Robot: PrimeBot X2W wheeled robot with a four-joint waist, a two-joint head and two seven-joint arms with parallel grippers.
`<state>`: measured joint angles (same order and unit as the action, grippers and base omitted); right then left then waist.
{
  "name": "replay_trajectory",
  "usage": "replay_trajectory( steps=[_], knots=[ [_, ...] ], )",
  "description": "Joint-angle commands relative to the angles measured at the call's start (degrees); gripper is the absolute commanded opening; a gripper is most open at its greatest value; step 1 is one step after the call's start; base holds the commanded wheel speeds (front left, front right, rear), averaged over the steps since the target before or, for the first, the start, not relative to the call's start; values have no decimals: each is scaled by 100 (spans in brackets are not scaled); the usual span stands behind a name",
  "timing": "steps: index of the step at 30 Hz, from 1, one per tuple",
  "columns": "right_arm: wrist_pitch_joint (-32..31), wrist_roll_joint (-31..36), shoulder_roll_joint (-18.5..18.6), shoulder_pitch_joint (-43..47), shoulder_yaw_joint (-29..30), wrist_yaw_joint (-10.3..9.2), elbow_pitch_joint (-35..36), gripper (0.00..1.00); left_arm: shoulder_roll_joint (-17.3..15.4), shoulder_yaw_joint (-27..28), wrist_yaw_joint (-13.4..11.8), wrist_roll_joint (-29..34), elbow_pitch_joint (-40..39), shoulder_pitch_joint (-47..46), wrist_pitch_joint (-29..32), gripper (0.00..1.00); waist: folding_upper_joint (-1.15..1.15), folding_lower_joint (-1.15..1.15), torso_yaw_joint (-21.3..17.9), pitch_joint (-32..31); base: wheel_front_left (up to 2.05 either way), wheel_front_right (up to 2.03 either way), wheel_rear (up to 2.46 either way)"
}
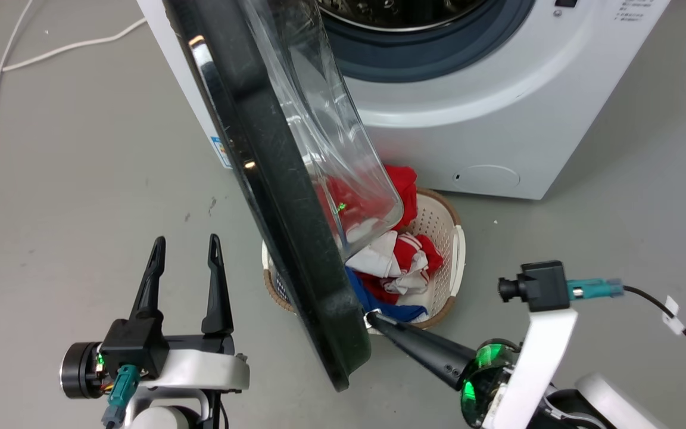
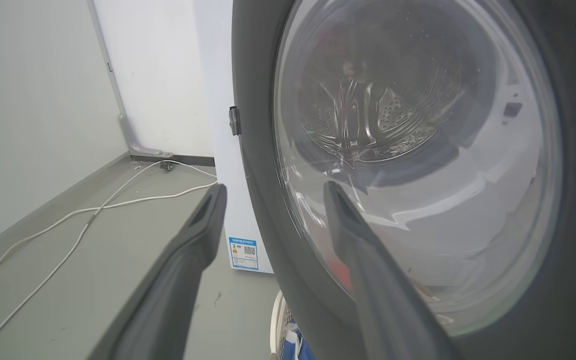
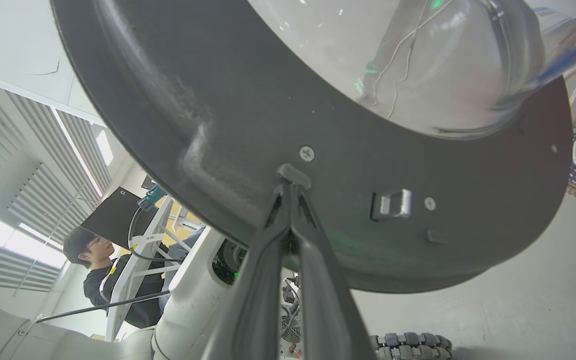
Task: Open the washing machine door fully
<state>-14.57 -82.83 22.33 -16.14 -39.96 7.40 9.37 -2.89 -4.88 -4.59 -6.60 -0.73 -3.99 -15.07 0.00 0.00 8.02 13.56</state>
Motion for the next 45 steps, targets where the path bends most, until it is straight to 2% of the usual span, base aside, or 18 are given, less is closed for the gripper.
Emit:
replay_trajectory(
  steps=[1,3,5,6,12,16,20,25,31,36,45],
  knots=[
    [190,7,72,122,48,17,-47,0,1,41,1,32,25,91,-16,100,0,0,-42,-136,0,0,0],
    [295,-3,88,156,76,17,-73,3,1,52,16,37,37,125,-16,100,0,0,-55,-186,0,0,0],
    [537,11,147,209,170,17,-101,52,2,52,12,54,33,209,-16,100,0,0,-84,-310,0,0,0],
    [694,78,194,242,228,17,-120,100,0,58,14,68,28,251,-16,100,0,0,-102,-367,0,0,0],
    [1893,685,367,435,559,17,-374,100,2,132,45,144,20,494,-16,100,0,0,-248,-700,0,0,0],
    [2778,1599,444,504,938,16,-842,100,2,191,89,175,46,602,-16,100,0,0,-320,-877,0,0,0],
    [2972,2810,62,657,1735,15,-1243,100,0,268,123,192,52,701,-16,100,0,0,-393,-1005,0,0,0],
    [2975,4726,-776,1041,3038,15,-849,100,0,322,156,215,40,765,-16,100,0,0,-437,-1099,0,0,0],
    [2977,6679,-1389,1481,3766,12,-393,100,0,336,154,230,41,813,-16,100,0,0,-473,-1175,0,0,0],
    [2977,7381,-1723,1798,4090,9,-282,100,0,333,164,241,40,837,-16,100,0,0,-502,-1208,0,0,0],
    [2978,7632,-1940,2300,4347,9,-528,100,0,330,189,230,69,815,-16,100,0,0,-529,-1231,0,0,0]
  ],
)
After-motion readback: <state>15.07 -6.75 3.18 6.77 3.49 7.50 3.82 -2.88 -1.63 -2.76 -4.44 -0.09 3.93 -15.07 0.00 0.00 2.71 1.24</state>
